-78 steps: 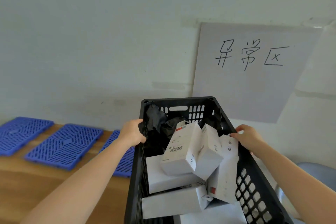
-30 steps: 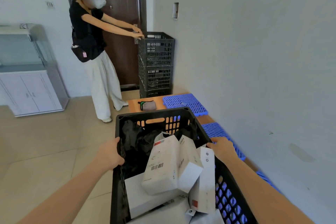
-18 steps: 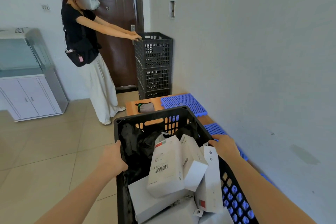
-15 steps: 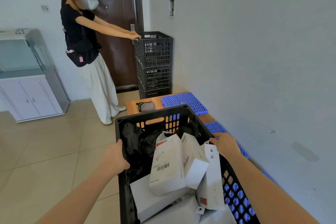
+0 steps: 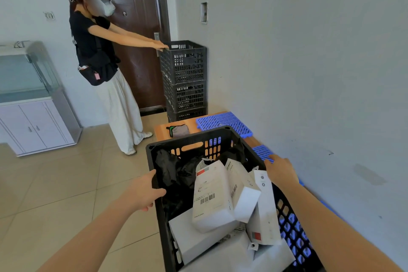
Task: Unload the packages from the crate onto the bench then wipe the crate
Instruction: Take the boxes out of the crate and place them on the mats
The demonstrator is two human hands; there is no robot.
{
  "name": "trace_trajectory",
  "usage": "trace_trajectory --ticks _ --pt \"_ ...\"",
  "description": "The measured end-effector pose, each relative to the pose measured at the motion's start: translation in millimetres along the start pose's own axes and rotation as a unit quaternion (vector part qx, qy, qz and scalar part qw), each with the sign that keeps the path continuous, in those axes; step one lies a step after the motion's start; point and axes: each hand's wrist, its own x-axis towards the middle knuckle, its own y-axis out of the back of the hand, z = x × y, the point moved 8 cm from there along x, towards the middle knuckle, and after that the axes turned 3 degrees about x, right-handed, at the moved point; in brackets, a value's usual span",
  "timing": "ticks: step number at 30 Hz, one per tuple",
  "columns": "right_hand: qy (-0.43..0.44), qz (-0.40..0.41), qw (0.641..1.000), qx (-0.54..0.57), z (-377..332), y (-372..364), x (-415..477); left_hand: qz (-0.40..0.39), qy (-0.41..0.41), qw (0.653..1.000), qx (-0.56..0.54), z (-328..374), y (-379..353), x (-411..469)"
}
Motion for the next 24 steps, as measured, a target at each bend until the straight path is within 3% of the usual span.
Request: trace_trajectory --ticks 10,14,18,21,24 --pt "0.019 0.067 0.997 -0.039 -43.3 27.9 -57.7 -0.037 -0.084 0.995 0.031 -3.5 27.4 23.9" --pt "-0.004 0.084 0.995 -0.044 -61.6 27.2 -90.2 0.025 -0.169 0.982 0.084 -0.8 50.0 40.7" --pt "-0.009 0.124 0.992 -0.035 -77.9 27.5 -127.8 0.073 -0.250 0.964 0.045 14.9 64.5 36.8" --pt "-0.016 0.137 0.990 -0.027 -85.4 16.5 -151.1 0.056 -0.306 0.950 0.024 35.0 60.0 26.3" --pt "-0.040 0.101 0.994 -0.018 -87.1 -4.6 -167.9 0.003 -0.328 0.944 0.033 55.7 36.5 15.3"
